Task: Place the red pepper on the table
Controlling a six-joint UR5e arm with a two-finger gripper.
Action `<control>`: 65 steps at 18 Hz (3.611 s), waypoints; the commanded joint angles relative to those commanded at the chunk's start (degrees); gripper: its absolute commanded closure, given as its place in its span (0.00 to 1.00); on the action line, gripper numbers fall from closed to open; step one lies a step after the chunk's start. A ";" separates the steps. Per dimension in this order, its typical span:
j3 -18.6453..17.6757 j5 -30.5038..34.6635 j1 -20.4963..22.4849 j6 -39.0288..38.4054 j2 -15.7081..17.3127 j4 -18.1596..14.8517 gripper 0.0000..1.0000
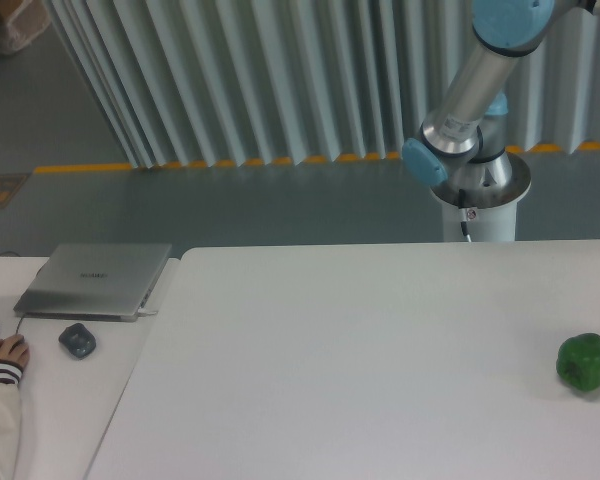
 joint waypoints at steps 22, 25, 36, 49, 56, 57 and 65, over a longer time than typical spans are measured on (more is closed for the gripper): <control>-0.62 0.88 0.62 0.00 0.44 -1.14 0.97; 1.23 1.41 0.18 -0.62 2.28 -6.66 1.00; 4.22 -7.65 -5.96 -16.86 9.22 -23.99 1.00; -1.05 -10.20 -24.41 -51.36 14.85 -24.18 1.00; -3.78 -9.58 -34.44 -69.40 13.54 -13.02 1.00; -3.78 -9.23 -35.41 -71.35 13.27 -12.49 1.00; -4.30 -3.25 -39.46 -73.56 9.49 -8.26 1.00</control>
